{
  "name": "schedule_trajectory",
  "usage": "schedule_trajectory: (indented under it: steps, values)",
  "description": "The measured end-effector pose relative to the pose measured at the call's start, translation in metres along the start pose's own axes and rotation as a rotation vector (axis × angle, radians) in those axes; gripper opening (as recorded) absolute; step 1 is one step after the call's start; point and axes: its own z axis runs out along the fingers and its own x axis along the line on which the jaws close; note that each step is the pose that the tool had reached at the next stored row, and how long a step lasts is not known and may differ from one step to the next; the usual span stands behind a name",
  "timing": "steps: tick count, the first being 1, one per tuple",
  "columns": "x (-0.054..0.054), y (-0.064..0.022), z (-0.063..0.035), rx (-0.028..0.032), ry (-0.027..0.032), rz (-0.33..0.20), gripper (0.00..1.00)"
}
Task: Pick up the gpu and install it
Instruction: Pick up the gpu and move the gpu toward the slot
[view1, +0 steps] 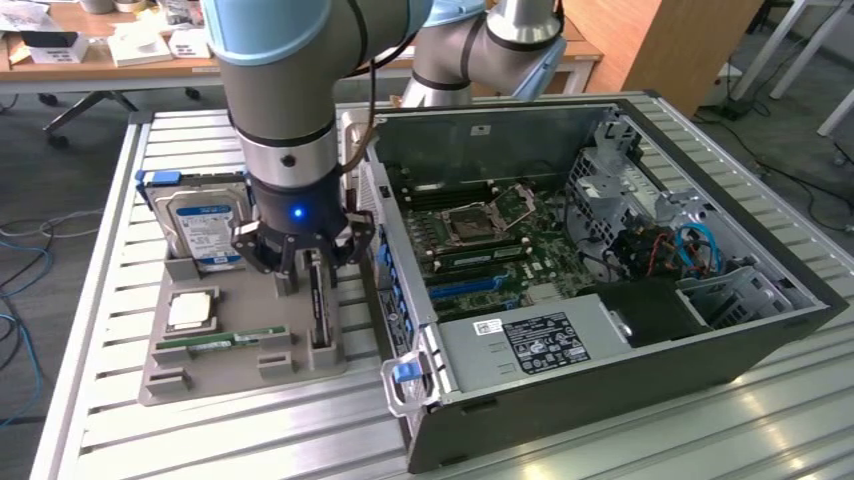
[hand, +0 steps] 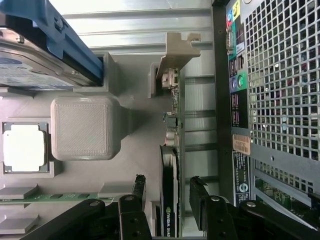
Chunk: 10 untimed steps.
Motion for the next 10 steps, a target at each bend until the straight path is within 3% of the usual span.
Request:
schedule_trajectory:
  steps: [10]
  values:
    - [0.0002,-0.0003,0.0060,0.0002,0.0002,0.000,0.48]
